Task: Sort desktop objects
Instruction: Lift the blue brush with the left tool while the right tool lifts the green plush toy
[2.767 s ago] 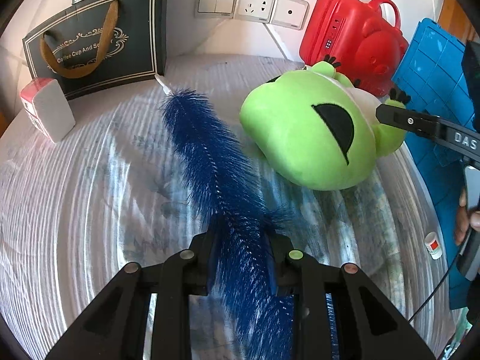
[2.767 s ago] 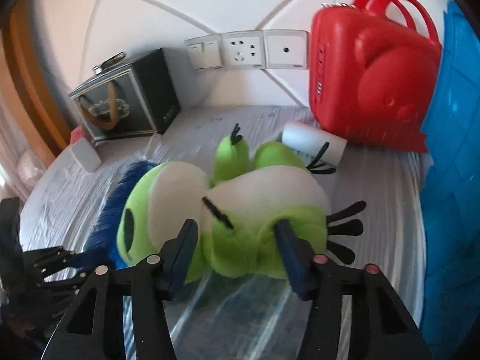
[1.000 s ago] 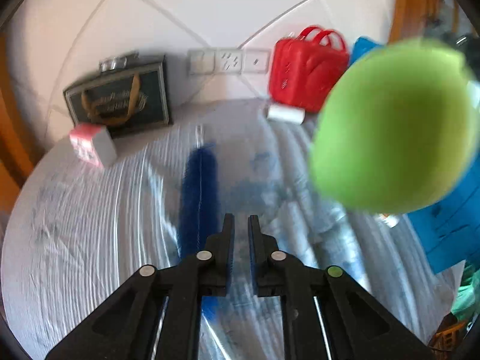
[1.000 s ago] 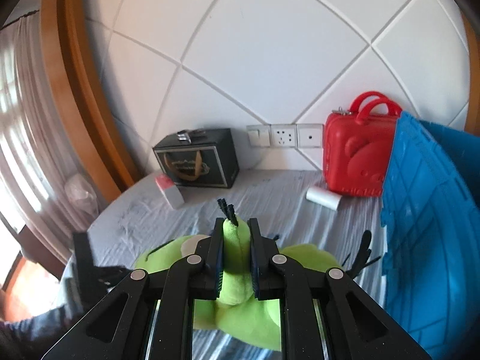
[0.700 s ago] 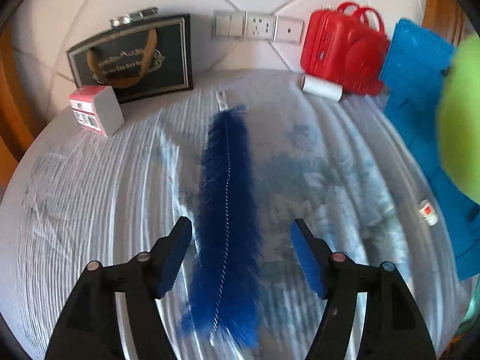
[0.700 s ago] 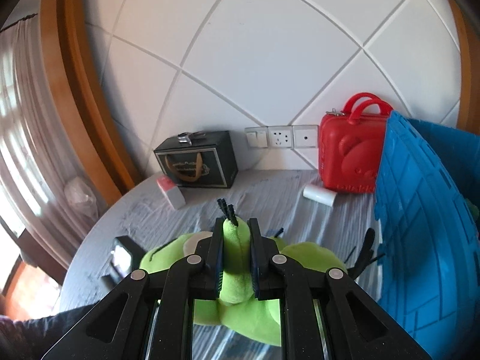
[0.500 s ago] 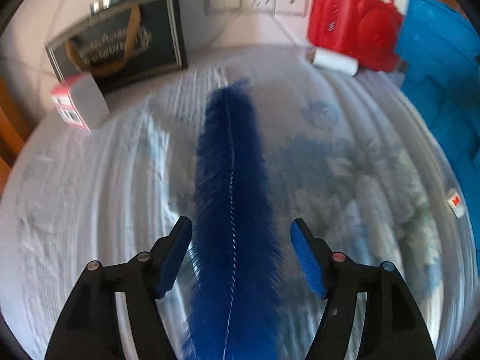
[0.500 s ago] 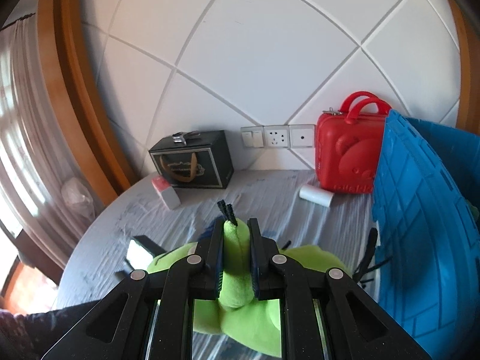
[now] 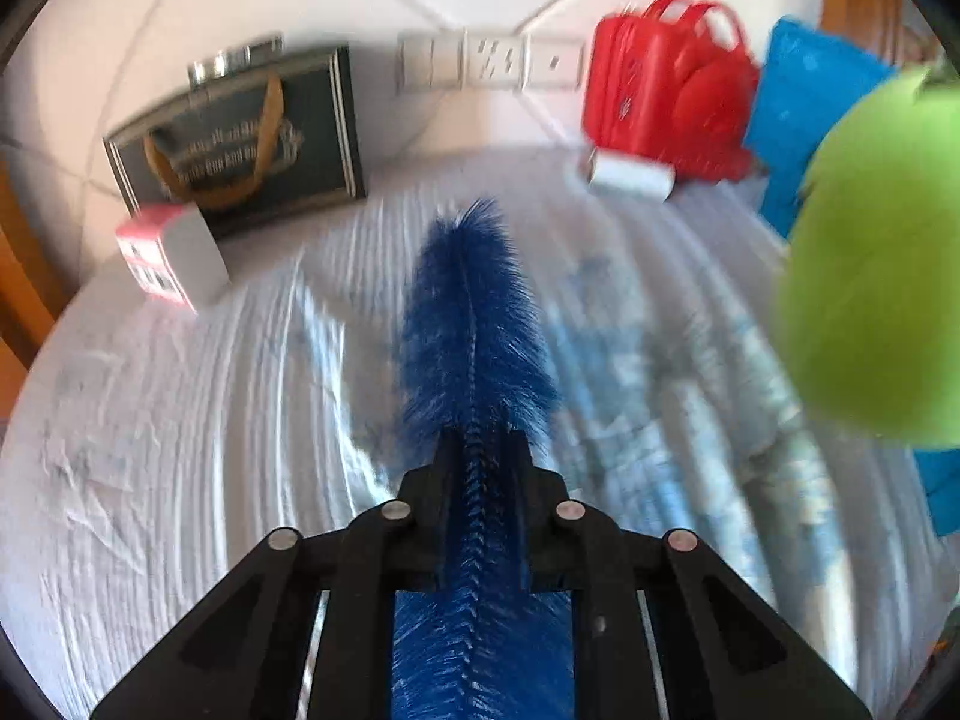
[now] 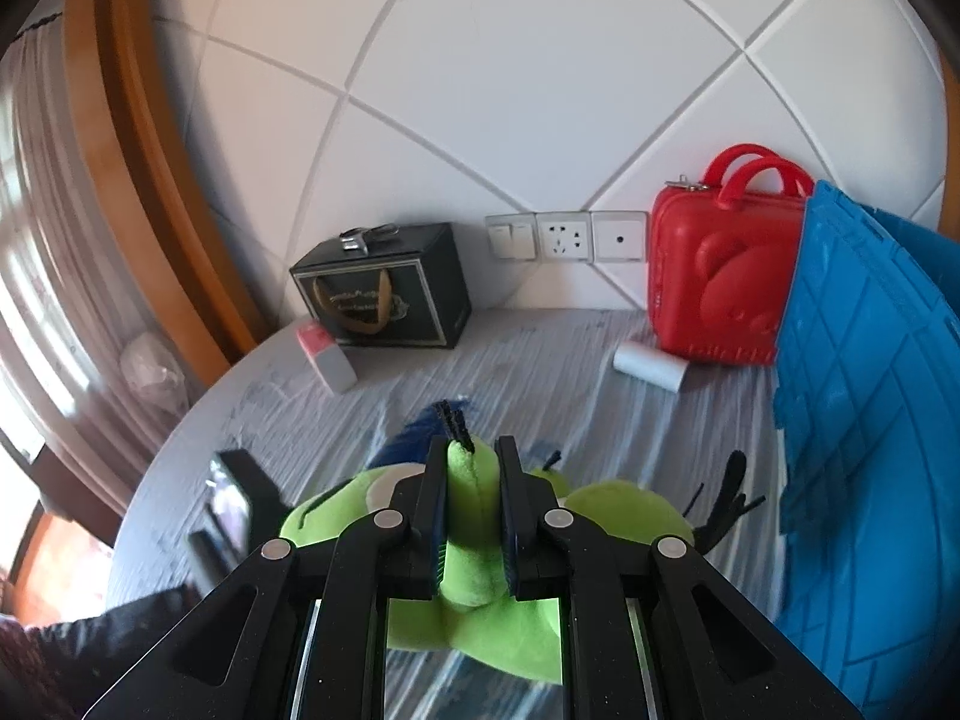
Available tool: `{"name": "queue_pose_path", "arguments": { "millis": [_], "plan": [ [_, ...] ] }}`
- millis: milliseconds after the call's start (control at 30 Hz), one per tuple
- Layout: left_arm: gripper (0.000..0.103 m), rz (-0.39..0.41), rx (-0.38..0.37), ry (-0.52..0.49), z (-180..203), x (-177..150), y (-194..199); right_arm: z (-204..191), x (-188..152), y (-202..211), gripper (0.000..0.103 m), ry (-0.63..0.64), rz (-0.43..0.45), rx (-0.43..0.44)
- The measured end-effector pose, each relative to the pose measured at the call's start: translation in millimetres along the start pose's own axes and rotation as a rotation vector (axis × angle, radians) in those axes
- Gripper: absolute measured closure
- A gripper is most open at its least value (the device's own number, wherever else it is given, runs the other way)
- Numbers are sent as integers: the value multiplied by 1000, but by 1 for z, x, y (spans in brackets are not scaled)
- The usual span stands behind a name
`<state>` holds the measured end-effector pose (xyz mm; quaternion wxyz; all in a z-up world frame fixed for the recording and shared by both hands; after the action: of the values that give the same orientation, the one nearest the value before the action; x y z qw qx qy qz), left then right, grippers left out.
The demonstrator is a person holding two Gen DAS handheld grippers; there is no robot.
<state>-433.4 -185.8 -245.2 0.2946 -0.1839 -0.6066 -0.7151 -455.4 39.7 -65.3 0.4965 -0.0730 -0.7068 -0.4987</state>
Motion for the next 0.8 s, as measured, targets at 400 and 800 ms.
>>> {"name": "queue_pose_path", "arguments": {
  "millis": [400, 800],
  "plan": [
    [99, 163, -71, -33, 13, 27, 100, -25, 25, 46, 89, 47, 61, -12],
    [99, 291, -151, -61, 37, 43, 179, -43, 63, 105, 89, 108, 128, -45]
  ]
}}
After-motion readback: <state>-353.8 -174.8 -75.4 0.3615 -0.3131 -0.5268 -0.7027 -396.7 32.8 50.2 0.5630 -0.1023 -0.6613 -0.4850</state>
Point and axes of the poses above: each gripper's, at about its wrist camera, not at the fingertips, and y roughly against the way its jaws point, z to its right, x to its top, the point moved 2 cm from there along -y, roughly the way its jaws point, and after that the axes turned 14 degrees about y, right-handed, at the moved point
